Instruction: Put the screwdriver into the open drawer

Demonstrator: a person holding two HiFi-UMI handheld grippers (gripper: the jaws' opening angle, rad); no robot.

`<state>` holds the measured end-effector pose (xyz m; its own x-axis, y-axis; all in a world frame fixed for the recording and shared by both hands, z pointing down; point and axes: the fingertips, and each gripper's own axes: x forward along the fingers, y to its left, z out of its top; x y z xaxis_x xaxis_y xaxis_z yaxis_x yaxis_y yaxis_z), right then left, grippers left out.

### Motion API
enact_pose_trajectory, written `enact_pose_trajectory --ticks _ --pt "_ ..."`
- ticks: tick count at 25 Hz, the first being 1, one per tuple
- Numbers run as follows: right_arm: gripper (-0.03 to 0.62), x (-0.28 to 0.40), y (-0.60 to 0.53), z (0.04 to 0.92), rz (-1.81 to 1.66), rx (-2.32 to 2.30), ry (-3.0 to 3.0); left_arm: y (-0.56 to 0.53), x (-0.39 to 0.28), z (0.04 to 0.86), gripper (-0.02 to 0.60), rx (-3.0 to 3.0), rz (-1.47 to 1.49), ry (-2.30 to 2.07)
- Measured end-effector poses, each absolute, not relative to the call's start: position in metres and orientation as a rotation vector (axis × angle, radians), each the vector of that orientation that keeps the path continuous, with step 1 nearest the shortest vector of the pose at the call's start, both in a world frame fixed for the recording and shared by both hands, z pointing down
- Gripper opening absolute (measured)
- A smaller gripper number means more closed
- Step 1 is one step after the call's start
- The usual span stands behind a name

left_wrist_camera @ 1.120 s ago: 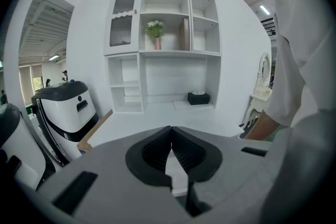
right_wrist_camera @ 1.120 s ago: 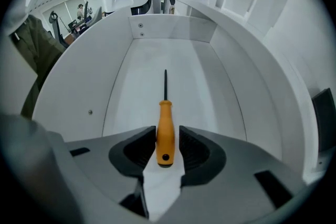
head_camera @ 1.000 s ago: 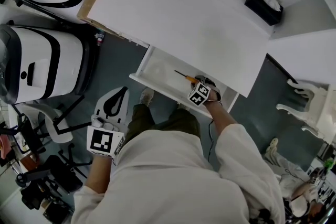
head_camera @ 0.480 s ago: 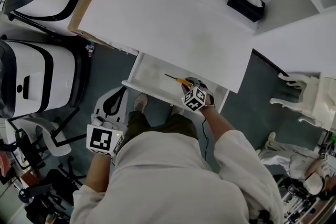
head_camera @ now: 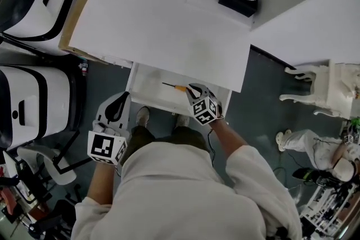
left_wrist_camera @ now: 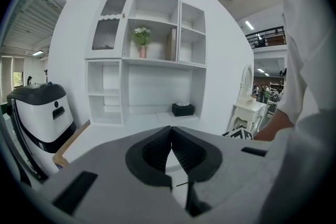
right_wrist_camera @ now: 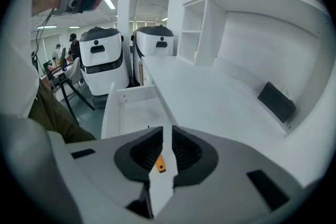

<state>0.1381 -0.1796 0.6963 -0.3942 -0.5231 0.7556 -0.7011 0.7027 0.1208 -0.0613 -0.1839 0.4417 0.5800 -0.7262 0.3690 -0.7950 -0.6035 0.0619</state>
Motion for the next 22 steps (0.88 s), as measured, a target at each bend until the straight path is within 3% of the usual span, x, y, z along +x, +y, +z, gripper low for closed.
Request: enact_pose_trajectory --ticks 9,22 --pt "0.006 0.16 -0.171 0.621 0.275 1.2 -2.157 -0.192 -0.04 0.436 0.005 2.665 0.43 -1.17" --pt "0.005 0.19 -0.156 0.526 0.252 1.528 -2.24 -0.196 -0.014 0.438 0.005 2.733 0.429 -1.075"
